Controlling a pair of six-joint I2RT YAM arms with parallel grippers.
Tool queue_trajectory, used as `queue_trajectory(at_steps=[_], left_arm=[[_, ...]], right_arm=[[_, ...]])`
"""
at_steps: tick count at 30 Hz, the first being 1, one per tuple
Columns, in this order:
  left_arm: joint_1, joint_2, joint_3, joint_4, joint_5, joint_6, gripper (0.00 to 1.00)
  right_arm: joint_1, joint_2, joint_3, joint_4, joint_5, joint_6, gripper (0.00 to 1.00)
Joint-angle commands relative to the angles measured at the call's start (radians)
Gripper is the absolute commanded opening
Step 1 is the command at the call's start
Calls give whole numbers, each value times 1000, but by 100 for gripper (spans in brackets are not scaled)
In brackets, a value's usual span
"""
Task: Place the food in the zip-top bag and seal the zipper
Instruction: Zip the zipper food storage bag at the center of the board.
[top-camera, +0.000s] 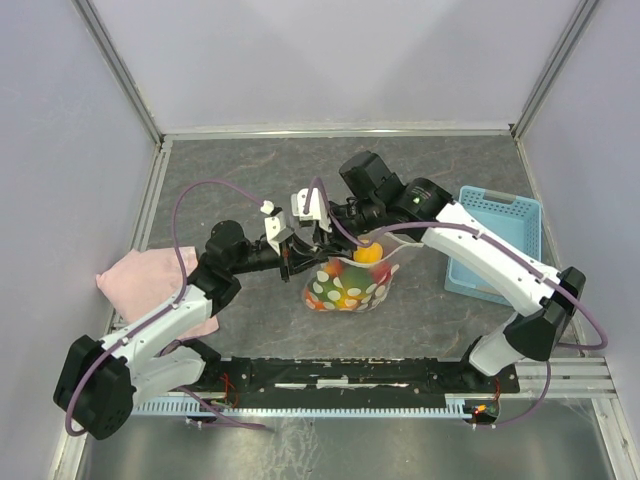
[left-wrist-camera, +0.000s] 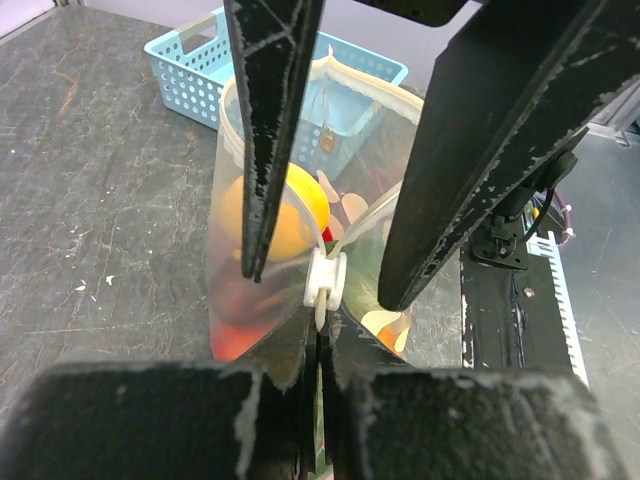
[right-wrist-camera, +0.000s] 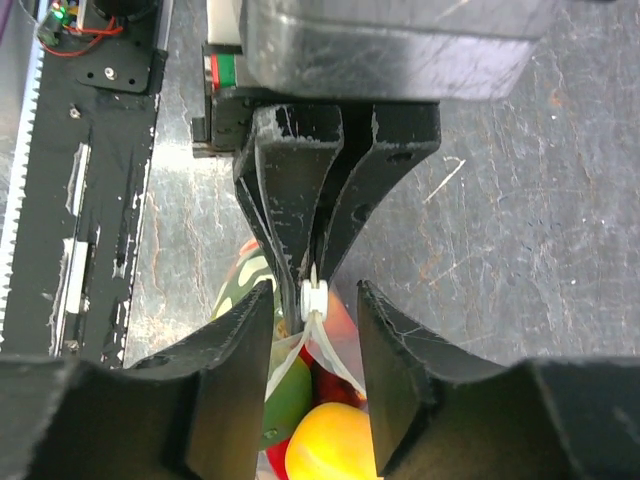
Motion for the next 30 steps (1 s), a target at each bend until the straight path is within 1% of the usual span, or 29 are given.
queue_trajectory(at_steps=[1,5,7,13,25,27,30], left_arm=[[-4,-29,12,25,15,84,3],[-4,-32,12,21,7,87,3],[-4,-35,9,19,0,89,3],[-4,-45,5,24,-10,91,3],[-6,-31,9,25,-6,87,3],[-6,-33,8,26,-7,86,3],[-6,-36,6,26,-13,86,3]], right_arm=[[-18,16,66,34,-91,-34,44],[-30,29,69,14,-108,-37,32],[-34,30,70,0,-103,-38,30],[-43,23,56,-28,-89,-43,28],[-43,59,84,-48,-144,-45,29],[-43,67,93,-60,-140,-51,25],[-44,69,99,-84,-123,-60,14]])
